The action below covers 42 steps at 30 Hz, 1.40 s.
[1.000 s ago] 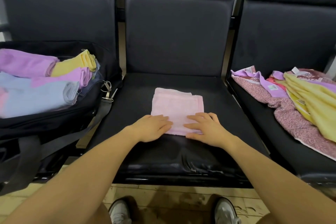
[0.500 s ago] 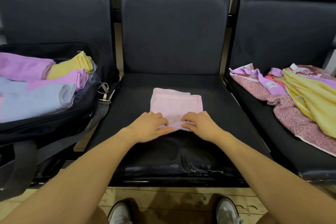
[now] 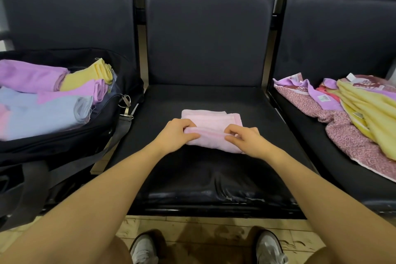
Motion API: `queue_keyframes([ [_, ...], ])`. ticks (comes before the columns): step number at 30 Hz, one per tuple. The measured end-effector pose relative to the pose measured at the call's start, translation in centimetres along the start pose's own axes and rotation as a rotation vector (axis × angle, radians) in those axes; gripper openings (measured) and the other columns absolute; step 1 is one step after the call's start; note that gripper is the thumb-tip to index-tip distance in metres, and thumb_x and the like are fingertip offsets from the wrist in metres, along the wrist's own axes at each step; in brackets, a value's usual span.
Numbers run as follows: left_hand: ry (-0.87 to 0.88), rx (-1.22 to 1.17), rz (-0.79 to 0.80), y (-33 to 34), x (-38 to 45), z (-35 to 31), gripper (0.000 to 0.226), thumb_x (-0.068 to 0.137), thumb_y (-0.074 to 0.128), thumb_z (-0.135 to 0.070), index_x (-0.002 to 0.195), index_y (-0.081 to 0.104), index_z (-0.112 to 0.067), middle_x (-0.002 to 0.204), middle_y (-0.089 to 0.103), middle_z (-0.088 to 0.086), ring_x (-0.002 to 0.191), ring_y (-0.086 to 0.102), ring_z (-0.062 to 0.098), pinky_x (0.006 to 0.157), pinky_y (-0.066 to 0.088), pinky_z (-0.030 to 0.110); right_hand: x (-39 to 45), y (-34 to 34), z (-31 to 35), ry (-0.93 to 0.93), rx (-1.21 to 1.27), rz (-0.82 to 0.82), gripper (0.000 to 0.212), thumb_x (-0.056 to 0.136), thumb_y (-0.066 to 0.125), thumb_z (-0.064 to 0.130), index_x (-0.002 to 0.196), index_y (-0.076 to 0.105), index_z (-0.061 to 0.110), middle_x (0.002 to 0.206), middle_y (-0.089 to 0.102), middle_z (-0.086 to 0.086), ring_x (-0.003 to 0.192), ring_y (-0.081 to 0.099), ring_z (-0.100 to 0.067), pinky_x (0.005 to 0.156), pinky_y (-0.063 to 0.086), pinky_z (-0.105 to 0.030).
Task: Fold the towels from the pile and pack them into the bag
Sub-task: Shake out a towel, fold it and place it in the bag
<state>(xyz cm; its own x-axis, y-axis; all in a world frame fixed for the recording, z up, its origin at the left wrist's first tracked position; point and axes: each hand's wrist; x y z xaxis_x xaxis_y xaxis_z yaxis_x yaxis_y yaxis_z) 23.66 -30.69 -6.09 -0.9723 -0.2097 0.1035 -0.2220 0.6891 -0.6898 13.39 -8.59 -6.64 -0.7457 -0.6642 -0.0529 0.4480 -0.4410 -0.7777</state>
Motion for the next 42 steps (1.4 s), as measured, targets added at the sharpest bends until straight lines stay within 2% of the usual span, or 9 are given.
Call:
queue_keyframes([
  [4, -0.004, -0.047, -0.034, 0.1, 0.3, -0.6, 0.005, 0.086, 0.064, -0.021, 0.084, 0.062, -0.025, 0.090, 0.065, 0.000, 0.082, 0.060, 0.016, 0.072, 0.048, 0.026, -0.4, -0.3, -0.7, 0.055, -0.087, 0.069, 0.023, 0.080, 0.066, 0.050, 0.097, 0.054, 0.041, 0.103, 0.058, 0.007, 0.108, 0.034, -0.021, 0.086, 0.033, -0.028],
  [7, 0.001, 0.062, -0.033, 0.0, 0.6, -0.3, 0.004, 0.093, 0.056, -0.033, 0.093, 0.055, -0.029, 0.095, 0.062, -0.001, 0.085, 0.058, 0.019, 0.077, 0.049, 0.032, 0.0, -0.8, -1.2, 0.052, -0.169, 0.028, 0.024, 0.082, 0.067, 0.035, 0.103, 0.059, 0.026, 0.105, 0.060, 0.000, 0.108, 0.043, -0.026, 0.088, 0.031, -0.030],
  [10, -0.045, 0.140, -0.076, 0.3, 1.3, -0.4, 0.013, 0.098, 0.046, -0.035, 0.102, 0.048, -0.022, 0.093, 0.057, -0.002, 0.082, 0.055, 0.021, 0.072, 0.046, 0.035, 0.4, -0.9, -0.5, 0.045, 0.217, -0.173, 0.007, 0.083, 0.066, 0.015, 0.089, 0.064, 0.015, 0.090, 0.065, -0.004, 0.085, 0.059, -0.020, 0.076, 0.045, -0.024],
  [13, -0.170, 0.142, -0.212, 0.5, 2.7, -1.0, 0.022, 0.099, 0.044, -0.032, 0.111, 0.048, -0.014, 0.097, 0.052, -0.001, 0.085, 0.052, 0.020, 0.072, 0.044, 0.034, 1.8, -0.9, 0.1, 0.072, 0.429, -0.402, 0.013, 0.085, 0.065, 0.010, 0.078, 0.058, 0.017, 0.079, 0.060, -0.007, 0.070, 0.053, -0.016, 0.060, 0.042, -0.022],
  [17, -0.279, 0.054, -0.321, 0.8, 5.1, -0.7, 0.024, 0.096, 0.050, -0.031, 0.110, 0.052, -0.012, 0.097, 0.053, 0.000, 0.084, 0.052, 0.019, 0.070, 0.041, 0.032, 4.5, -0.3, 0.7, 0.139, 0.374, -0.479, 0.002, 0.090, 0.059, 0.013, 0.090, 0.057, 0.014, 0.083, 0.058, -0.002, 0.076, 0.053, -0.014, 0.061, 0.041, -0.021],
  [20, -0.307, 0.070, -0.383, 1.0, 6.6, 0.1, 0.024, 0.094, 0.053, -0.032, 0.108, 0.053, -0.012, 0.093, 0.056, 0.001, 0.084, 0.054, 0.021, 0.077, 0.045, 0.035, 6.5, 0.4, 0.8, 0.225, 0.208, -0.521, 0.006, 0.093, 0.054, 0.020, 0.096, 0.056, 0.016, 0.085, 0.057, 0.002, 0.081, 0.053, -0.018, 0.083, 0.043, -0.032],
  [27, -0.342, 0.206, -0.468, 3.2, 9.3, 2.2, 0.031, 0.092, 0.058, -0.034, 0.113, 0.051, -0.012, 0.107, 0.062, 0.006, 0.096, 0.058, 0.024, 0.088, 0.041, 0.035, 9.0, 2.5, -1.2, 0.347, -0.182, -0.545, 0.037, 0.094, 0.053, 0.038, 0.125, 0.053, 0.019, 0.127, 0.046, -0.004, 0.118, 0.041, -0.026, 0.102, 0.024, -0.040],
  [34, -0.376, 0.451, -0.564, 3.5, 8.3, 3.4, 0.048, 0.097, 0.036, -0.051, 0.110, 0.053, -0.008, 0.106, 0.063, 0.010, 0.097, 0.058, 0.028, 0.085, 0.038, 0.038, 9.4, 3.0, -1.2, 0.420, -0.310, -0.531, 0.063, 0.089, 0.047, 0.062, 0.128, 0.053, 0.014, 0.133, 0.042, -0.007, 0.121, 0.038, -0.028, 0.104, 0.022, -0.040],
  [42, -0.392, 0.732, -0.386, 4.9, 6.0, 2.2, 0.056, 0.094, 0.038, -0.058, 0.117, 0.048, -0.008, 0.115, 0.060, 0.009, 0.106, 0.056, 0.026, 0.091, 0.038, 0.034, 8.7, 3.7, 0.3, 0.515, -0.340, -0.426, 0.070, 0.086, 0.049, 0.065, 0.125, 0.054, 0.006, 0.133, 0.039, -0.010, 0.120, 0.037, -0.028, 0.105, 0.024, -0.039],
])
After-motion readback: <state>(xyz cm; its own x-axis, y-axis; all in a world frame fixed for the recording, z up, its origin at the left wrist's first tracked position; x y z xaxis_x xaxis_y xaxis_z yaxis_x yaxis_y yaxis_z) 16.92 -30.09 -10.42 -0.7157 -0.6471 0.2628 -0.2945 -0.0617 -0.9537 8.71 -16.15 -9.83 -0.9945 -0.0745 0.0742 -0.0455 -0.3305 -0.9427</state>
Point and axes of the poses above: each hand's wrist, its own x-axis towards the middle knuckle, its own y-axis out of the palm, z = x × y
